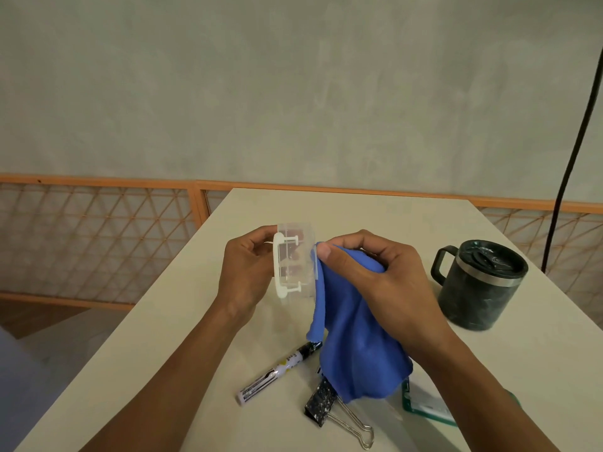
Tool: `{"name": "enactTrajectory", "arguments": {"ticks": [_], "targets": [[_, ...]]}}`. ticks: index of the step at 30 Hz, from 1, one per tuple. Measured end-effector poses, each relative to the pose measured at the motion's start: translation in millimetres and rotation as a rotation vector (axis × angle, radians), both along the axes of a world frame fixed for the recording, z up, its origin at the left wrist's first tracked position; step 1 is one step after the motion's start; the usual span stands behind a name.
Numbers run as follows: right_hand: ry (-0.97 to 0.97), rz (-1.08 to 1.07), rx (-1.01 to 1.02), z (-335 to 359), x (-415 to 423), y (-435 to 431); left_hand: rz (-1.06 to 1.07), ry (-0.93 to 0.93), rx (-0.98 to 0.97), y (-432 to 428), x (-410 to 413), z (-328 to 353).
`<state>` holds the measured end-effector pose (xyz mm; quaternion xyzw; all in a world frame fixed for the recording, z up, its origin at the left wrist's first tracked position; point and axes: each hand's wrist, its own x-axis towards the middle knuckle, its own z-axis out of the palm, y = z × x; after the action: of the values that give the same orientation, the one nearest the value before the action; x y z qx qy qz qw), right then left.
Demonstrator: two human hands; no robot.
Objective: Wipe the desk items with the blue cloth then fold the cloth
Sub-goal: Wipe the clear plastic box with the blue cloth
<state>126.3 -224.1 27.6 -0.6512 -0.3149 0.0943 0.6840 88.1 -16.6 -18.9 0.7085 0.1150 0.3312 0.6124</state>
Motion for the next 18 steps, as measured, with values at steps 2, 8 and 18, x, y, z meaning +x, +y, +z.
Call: {"name": "enactTrajectory", "arguments": {"ticks": [2,8,18], "targets": [[0.011,-0.009,0.007,0,0,1,-0.001,0.002,0.013,2,1,-1],[-0.043,-0.010,-0.011,-3,1,2,0.005,0.020,0.016,1,3,-5],[-0.305,-0.038,-0.110,-15,6,-5,0.088,-0.005,-0.017,8,7,-10]]}}
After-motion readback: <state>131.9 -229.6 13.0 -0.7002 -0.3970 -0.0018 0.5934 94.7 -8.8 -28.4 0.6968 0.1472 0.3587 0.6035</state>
